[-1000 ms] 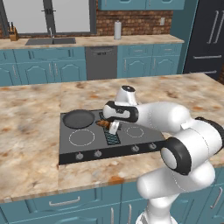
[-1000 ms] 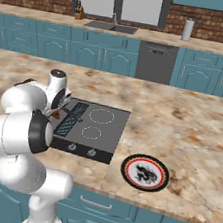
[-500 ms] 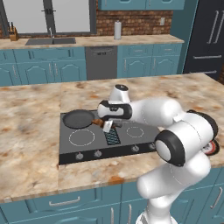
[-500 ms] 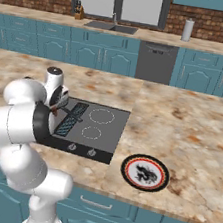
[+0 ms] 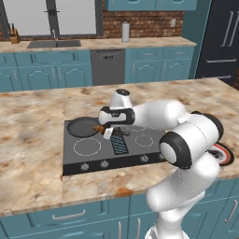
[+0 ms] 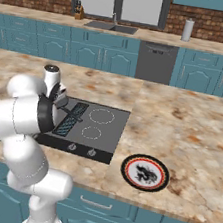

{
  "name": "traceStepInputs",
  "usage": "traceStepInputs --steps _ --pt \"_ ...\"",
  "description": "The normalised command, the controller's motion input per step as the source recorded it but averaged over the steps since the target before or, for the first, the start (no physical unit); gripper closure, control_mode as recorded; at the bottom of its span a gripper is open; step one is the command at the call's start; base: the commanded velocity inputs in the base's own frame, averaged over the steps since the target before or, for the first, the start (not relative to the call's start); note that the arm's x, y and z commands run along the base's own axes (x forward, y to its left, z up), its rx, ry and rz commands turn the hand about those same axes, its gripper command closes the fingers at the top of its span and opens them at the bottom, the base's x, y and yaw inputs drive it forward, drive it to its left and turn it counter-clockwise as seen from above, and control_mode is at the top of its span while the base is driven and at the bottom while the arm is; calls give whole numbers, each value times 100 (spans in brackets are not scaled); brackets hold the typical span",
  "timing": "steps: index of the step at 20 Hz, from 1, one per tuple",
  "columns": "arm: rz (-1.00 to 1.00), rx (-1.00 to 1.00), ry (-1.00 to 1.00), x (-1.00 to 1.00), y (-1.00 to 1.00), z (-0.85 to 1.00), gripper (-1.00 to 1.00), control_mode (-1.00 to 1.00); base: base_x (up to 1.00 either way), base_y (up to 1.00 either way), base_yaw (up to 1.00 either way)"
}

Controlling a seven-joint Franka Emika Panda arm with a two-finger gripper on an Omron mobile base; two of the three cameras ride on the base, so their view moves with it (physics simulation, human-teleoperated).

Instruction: Pick the croissant and place it on the pan. Then turn on the stove to warm the croissant.

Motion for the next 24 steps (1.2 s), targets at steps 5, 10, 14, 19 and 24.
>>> traceStepInputs --steps 5,10,14,19,24 --pt "-1 0 1 19 24 0 100 -100 0 0 0" --pt "-1 0 0 19 23 0 100 -100 0 0 0" --pt "-2 0 0 23 20 0 100 -100 0 0 0" --pt "-4 0 0 29 15 0 100 -100 0 0 0" --pt "-3 0 0 27 4 0 100 -100 0 0 0"
